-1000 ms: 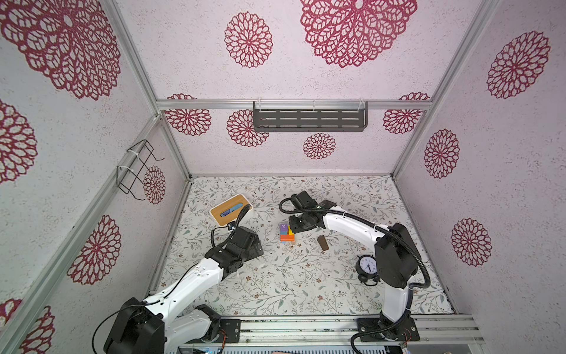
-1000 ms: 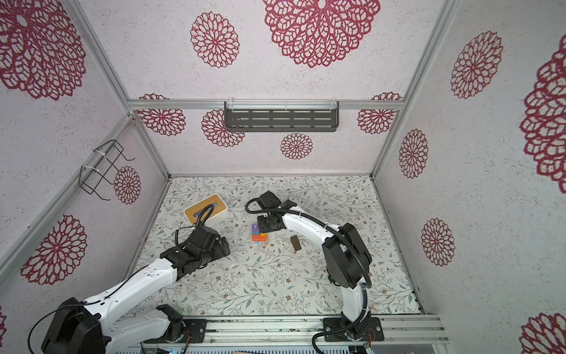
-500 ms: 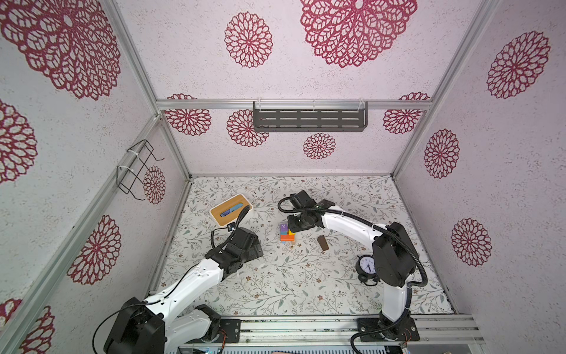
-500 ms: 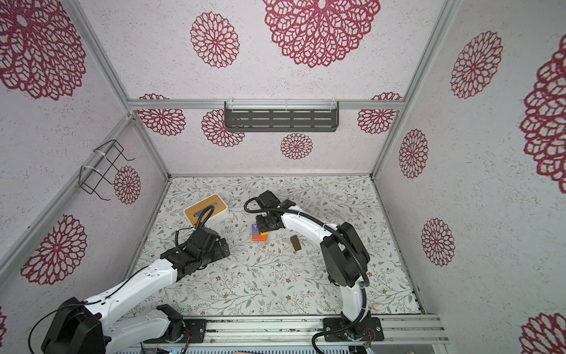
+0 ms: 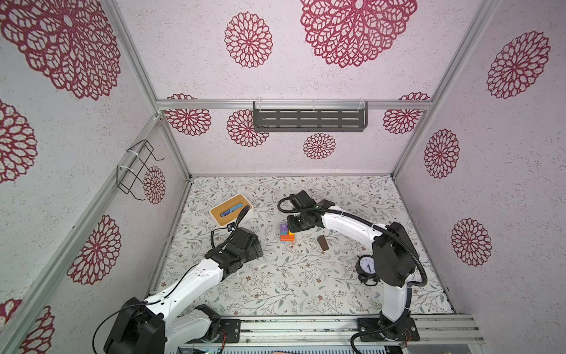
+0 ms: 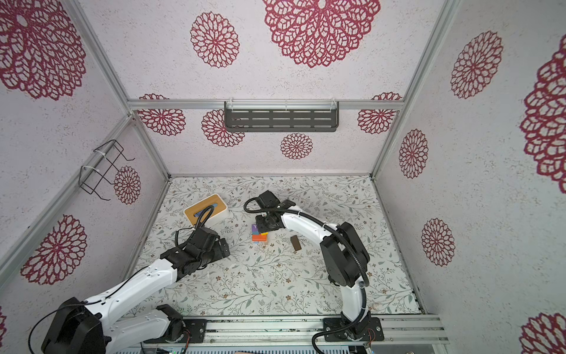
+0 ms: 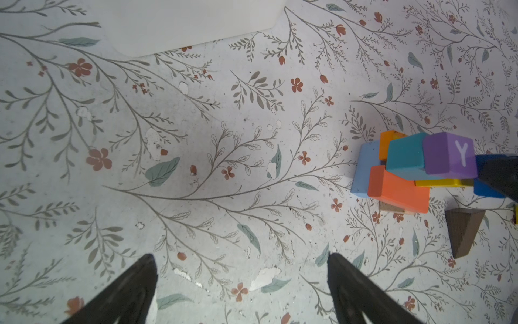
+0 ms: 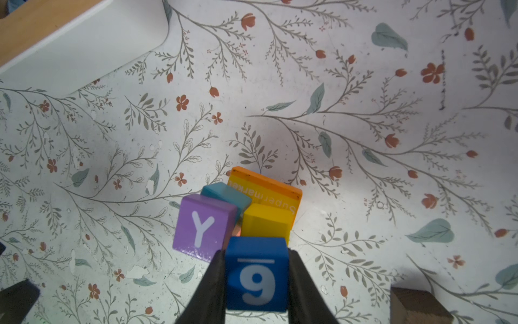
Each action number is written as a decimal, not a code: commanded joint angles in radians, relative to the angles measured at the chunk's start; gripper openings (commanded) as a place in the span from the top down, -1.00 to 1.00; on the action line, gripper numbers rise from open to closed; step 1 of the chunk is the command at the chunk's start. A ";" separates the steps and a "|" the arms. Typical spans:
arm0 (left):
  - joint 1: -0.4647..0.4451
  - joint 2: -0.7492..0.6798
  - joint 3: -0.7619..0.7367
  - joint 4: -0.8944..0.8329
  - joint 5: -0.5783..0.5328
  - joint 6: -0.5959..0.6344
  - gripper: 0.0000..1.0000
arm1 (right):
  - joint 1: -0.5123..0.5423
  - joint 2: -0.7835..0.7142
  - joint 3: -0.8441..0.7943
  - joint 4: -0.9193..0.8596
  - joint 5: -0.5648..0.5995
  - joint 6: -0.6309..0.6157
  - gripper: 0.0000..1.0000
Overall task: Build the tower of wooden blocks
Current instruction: 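Lower the blue 9 cube beside the purple Y cube on the structure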
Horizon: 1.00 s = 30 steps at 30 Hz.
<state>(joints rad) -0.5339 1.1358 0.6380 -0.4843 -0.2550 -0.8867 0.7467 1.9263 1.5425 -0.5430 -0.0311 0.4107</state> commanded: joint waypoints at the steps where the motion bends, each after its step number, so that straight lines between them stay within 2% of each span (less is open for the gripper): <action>1: 0.008 -0.005 -0.011 0.016 -0.004 -0.008 -0.95 | -0.004 0.000 0.037 0.011 0.000 -0.002 0.33; 30: 0.024 -0.008 0.015 -0.003 0.001 0.014 -0.95 | -0.004 -0.004 0.066 -0.014 0.022 -0.015 0.11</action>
<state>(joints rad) -0.5182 1.1297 0.6357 -0.4854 -0.2501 -0.8814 0.7467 1.9381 1.5688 -0.5430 -0.0288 0.4099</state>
